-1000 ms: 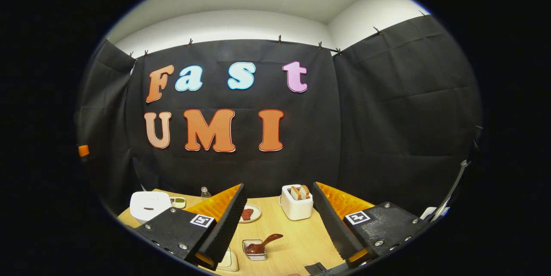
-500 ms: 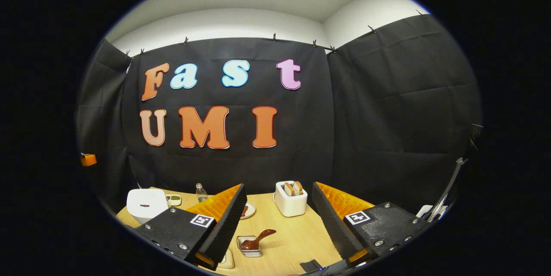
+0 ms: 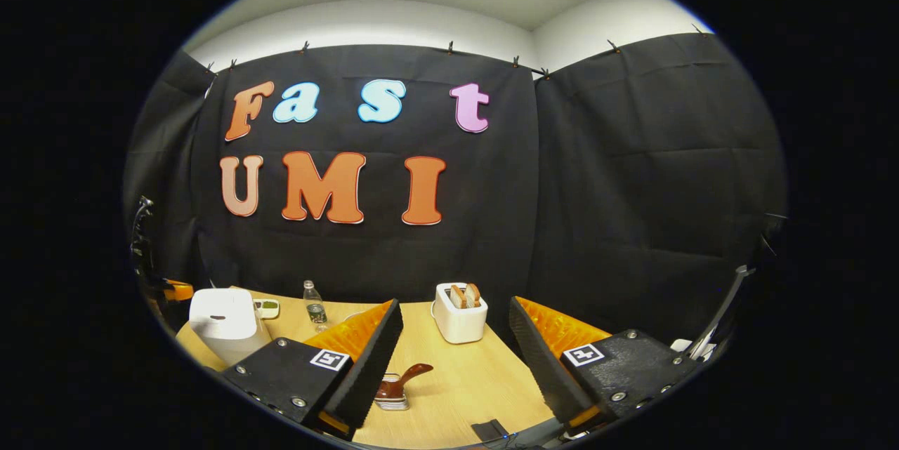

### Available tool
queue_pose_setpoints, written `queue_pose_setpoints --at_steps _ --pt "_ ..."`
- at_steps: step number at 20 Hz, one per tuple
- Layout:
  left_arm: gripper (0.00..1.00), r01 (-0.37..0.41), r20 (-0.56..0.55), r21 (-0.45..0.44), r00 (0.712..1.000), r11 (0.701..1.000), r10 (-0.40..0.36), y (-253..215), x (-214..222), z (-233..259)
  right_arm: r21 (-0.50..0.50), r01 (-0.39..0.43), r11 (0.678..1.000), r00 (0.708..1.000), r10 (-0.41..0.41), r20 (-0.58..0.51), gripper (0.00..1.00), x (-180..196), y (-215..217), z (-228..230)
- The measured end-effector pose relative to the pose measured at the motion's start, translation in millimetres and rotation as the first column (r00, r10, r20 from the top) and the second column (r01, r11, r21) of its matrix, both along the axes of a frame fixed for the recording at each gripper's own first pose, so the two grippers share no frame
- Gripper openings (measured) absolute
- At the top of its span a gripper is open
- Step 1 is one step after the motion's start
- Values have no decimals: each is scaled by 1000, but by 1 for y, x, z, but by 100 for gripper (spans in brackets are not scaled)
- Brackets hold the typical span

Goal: Close the left gripper, press the button to open the rice cooker; take a wooden spoon from the chopstick holder with the right hand, scoop a spoonful of rice and pour it into the rice cooker, then put the wooden spoon back into the chopstick holder.

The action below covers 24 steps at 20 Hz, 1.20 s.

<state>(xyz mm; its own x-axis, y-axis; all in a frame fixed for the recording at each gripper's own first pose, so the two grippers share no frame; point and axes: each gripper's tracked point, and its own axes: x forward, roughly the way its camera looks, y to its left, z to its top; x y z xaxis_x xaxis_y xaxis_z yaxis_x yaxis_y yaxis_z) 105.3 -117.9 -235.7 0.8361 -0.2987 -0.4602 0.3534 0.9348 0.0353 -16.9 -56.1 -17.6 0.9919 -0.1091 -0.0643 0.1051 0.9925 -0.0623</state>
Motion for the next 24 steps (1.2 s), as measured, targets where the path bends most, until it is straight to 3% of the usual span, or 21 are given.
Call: queue_pose_setpoints --at_steps 5,10,11,16,19,24 --pt "5 -34 -137 -15 990 999 32 1 20 -59 21 51 998 998 -50 -35 95 5 -18 -16" --pt "5 -59 -165 -18 985 998 55 6 26 -73 28 75 997 995 -74 -60 95 6 -30 -26" --pt "6 -59 -170 -20 984 998 55 6 26 -76 31 77 997 995 -75 -60 100 7 -31 -27" --pt "5 -48 -162 9 986 999 49 8 24 -79 48 72 996 995 -68 -73 95 9 -28 -36" --pt "5 -59 -129 -7 990 998 57 9 28 -58 64 62 996 995 -57 -81 95 11 -24 -44" --pt "5 -99 77 -44 992 994 102 19 44 52 104 32 994 995 -23 -92 95 20 -12 -58"
